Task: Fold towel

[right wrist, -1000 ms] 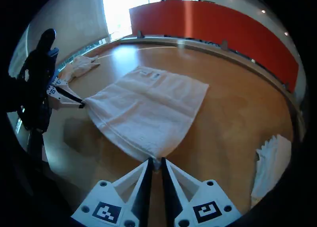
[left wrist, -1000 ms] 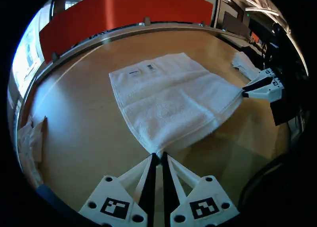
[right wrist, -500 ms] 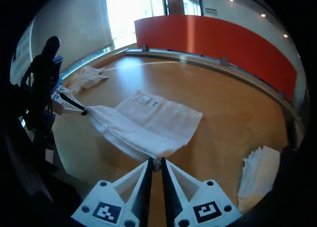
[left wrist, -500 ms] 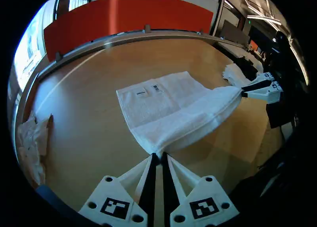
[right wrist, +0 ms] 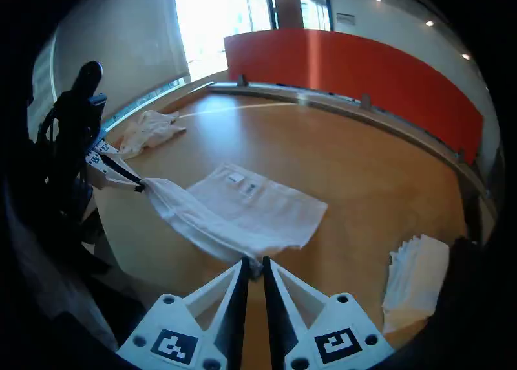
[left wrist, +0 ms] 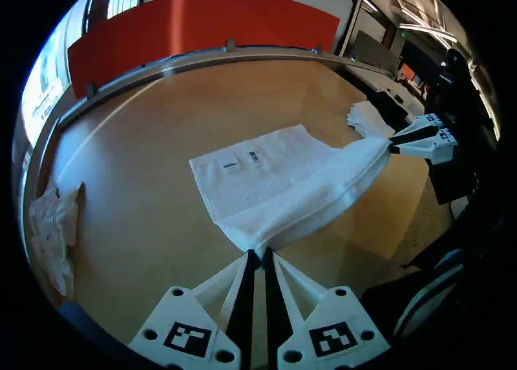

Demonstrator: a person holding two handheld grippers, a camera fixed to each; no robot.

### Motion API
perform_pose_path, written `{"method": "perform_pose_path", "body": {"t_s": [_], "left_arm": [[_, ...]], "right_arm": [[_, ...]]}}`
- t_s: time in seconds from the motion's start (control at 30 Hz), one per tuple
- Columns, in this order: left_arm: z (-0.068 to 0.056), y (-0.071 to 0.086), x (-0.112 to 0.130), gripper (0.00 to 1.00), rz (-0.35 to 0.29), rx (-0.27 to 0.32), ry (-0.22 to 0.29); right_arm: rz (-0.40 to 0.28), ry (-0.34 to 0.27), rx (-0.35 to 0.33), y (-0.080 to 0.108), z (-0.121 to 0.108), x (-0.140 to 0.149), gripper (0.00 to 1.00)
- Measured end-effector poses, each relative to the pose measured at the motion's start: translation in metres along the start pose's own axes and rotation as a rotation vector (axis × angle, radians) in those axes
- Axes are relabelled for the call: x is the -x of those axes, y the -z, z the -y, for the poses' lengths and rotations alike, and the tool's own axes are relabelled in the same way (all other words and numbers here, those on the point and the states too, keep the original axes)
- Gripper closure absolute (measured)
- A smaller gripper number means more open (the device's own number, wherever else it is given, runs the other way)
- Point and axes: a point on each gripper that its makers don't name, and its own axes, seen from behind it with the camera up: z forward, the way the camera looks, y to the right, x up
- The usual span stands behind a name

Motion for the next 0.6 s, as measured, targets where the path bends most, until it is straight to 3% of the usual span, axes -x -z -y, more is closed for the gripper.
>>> {"method": "perform_pose_path", "body": {"t_s": [0.3, 0.6], "left_arm": [[0.000, -0.006, 0.004, 0.90, 0.011, -0.004, 0.013], [0.015, -0.022, -0.014, 0.90, 0.006, -0.026, 0.010]], "right_arm": [[0.025, 0.002, -0.011, -0.005, -0.001, 0.005, 0.84], [0.036, -0.001, -0.005, -0.025, -0.018, -0.005, 0.84]]}}
